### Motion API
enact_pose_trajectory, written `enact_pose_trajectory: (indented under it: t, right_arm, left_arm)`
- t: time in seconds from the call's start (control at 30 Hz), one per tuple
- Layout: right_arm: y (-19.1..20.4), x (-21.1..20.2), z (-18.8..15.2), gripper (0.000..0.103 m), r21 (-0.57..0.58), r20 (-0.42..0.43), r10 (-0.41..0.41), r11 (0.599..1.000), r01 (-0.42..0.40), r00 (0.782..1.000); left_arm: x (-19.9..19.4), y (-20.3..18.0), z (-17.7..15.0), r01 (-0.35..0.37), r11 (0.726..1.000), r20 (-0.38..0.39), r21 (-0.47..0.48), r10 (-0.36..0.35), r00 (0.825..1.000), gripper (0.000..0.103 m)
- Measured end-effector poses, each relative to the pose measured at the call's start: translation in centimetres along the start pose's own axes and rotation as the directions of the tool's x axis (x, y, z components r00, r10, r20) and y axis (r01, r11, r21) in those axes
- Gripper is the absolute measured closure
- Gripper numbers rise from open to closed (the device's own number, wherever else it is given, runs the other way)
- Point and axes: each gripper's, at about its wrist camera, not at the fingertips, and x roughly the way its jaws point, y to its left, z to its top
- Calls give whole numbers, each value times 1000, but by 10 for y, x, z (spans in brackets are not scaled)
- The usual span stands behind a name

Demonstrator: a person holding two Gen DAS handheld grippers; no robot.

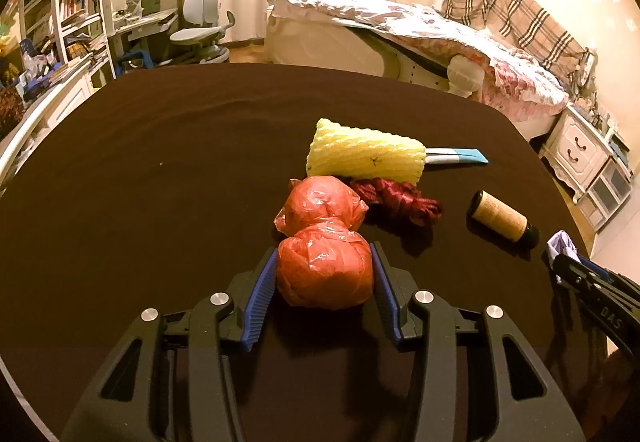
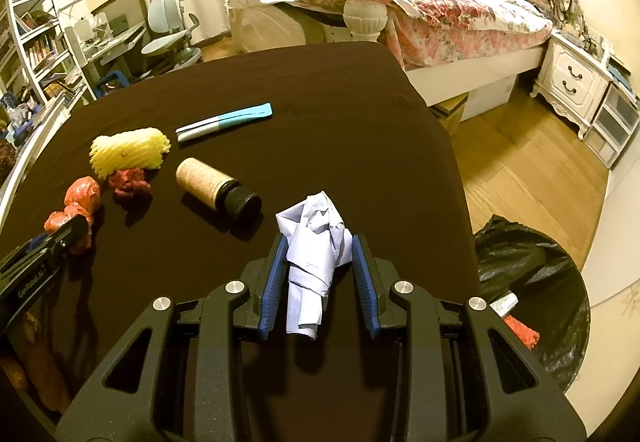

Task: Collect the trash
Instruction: 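Grasp the orange plastic bags with the left tool while the right tool holds the cloth, then carry the lavender cloth and orange bags over the trash bin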

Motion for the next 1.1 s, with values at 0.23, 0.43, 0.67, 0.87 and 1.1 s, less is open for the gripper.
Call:
enact_pose_trajectory:
  t: [0.23,0.43,0.67,0.87,1.1]
  right_arm:
    - [6,-15,-17,71,-5,6,15,1000,-15,1000]
    - [5,-28,-29,71,6,15,27,1000,-27,1000]
    - [-2,-44,-39,71,21,30,29,999,-30,999]
    - [-8,-56,-47,71,36,45,27,999,-29,999]
    - [-24,-71,-59,71,66,60,14,998,-18,998]
  left_arm:
    - [-13,-9,-12,14,1000,8,17,-14,1000,57]
    - [-21,-22,-22,25,999,15,45,-26,1000,57]
    - [-28,-37,-31,39,996,21,77,-41,999,57]
    - [-35,-54,-41,57,992,24,113,-60,998,57]
    - [-44,-79,-50,88,984,32,155,-94,995,57]
